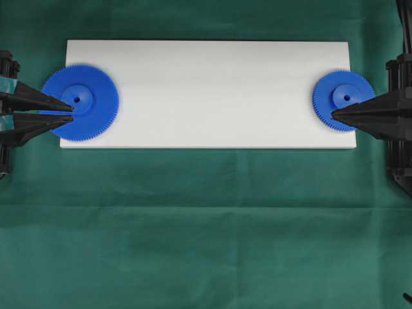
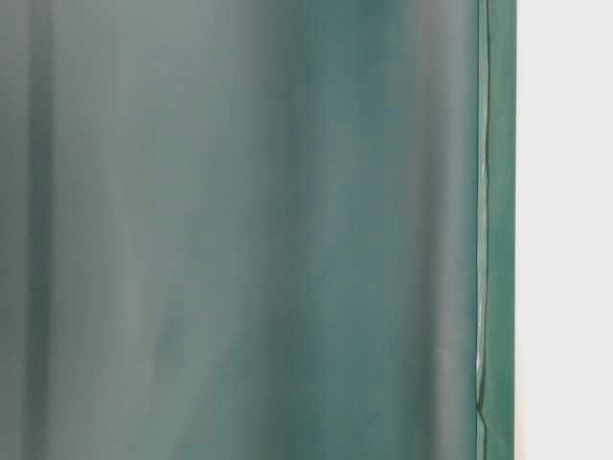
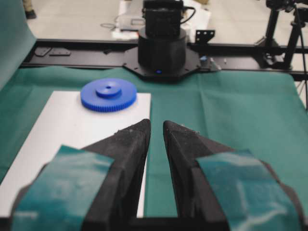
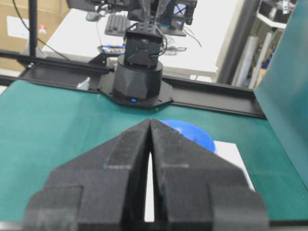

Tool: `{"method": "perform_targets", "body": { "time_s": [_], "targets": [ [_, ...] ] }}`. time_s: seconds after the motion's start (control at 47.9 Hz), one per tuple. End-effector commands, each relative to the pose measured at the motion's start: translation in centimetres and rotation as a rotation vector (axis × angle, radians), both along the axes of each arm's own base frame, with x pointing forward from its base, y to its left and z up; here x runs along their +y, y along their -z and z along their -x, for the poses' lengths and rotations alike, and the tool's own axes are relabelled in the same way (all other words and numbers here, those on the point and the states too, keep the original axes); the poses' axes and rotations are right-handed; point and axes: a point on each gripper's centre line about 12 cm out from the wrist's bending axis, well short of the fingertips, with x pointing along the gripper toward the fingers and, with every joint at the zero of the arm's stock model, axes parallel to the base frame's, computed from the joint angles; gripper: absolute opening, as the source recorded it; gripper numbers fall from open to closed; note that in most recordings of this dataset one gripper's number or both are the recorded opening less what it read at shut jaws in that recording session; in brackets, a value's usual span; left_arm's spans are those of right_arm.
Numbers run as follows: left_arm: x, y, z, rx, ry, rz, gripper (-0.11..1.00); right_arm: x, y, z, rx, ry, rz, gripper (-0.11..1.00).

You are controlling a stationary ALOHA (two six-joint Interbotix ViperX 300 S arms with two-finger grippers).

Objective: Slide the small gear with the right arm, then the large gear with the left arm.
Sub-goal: 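Lower the right gripper onto the hub of the small blue gear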

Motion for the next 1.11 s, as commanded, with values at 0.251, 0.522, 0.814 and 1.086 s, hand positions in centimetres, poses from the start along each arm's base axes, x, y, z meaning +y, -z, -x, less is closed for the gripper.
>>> {"method": "perform_targets", "body": {
  "time_s": [0.251, 0.522, 0.814, 1.086],
  "targets": [
    [0.1, 0.1, -0.1, -0.003, -0.005, 0.030, 0.00, -0.6, -1.0, 0.3, -0.037, 0.029, -0.004, 0.51],
    [0.1, 0.2, 0.0, -0.002, -0.005, 0.030, 0.00, -4.8, -0.8, 1.5, 0.001, 0.258, -0.008, 0.51],
    [0.1, 0.8, 0.1, 0.011, -0.005, 0.033, 0.00, -6.9, -0.4, 1.7, 0.102, 0.362, -0.027, 0.51],
    [0.1, 1.3, 0.1, 0.021, -0.005, 0.033, 0.00, -6.9, 1.0, 1.8, 0.340, 0.372, -0.152, 0.51]
  ]
}}
